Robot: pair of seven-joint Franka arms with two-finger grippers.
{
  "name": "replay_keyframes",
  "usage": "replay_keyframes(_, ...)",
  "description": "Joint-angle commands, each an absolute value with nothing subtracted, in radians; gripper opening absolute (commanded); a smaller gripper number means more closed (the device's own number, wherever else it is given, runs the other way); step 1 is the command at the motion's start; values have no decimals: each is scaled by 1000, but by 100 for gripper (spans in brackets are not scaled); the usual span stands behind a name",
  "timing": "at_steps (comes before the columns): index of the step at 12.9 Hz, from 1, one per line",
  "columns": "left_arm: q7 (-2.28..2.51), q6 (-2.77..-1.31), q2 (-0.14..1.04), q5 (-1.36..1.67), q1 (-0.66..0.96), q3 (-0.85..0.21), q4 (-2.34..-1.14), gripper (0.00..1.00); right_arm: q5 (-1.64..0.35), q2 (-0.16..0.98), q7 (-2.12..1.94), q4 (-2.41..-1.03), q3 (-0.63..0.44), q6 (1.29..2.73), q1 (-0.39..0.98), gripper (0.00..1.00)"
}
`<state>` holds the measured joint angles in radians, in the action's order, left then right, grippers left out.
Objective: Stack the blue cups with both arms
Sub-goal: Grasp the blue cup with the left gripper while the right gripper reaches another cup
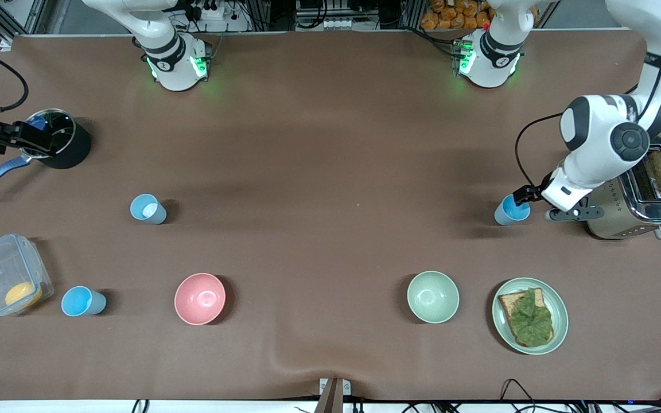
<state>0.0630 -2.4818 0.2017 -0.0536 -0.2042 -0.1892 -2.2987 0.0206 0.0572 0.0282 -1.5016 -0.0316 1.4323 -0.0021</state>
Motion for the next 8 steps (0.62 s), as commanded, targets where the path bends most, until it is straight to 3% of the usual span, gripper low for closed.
replay_keyframes(1, 49, -2529, 231, -52, -216, -198, -2301, 100, 34, 103, 28, -1482, -29, 1417, -3, 100)
replay_keyframes(5, 49, -2552, 255, -52, -216, -198, -2301, 72, 32, 231, -3, -1482, -25, 1428, 8, 100)
replay_keyframes(8, 51, -2553, 268, -52, -216, -198, -2298, 30, 31, 307, -3, -1553, -28, 1529, -3, 100)
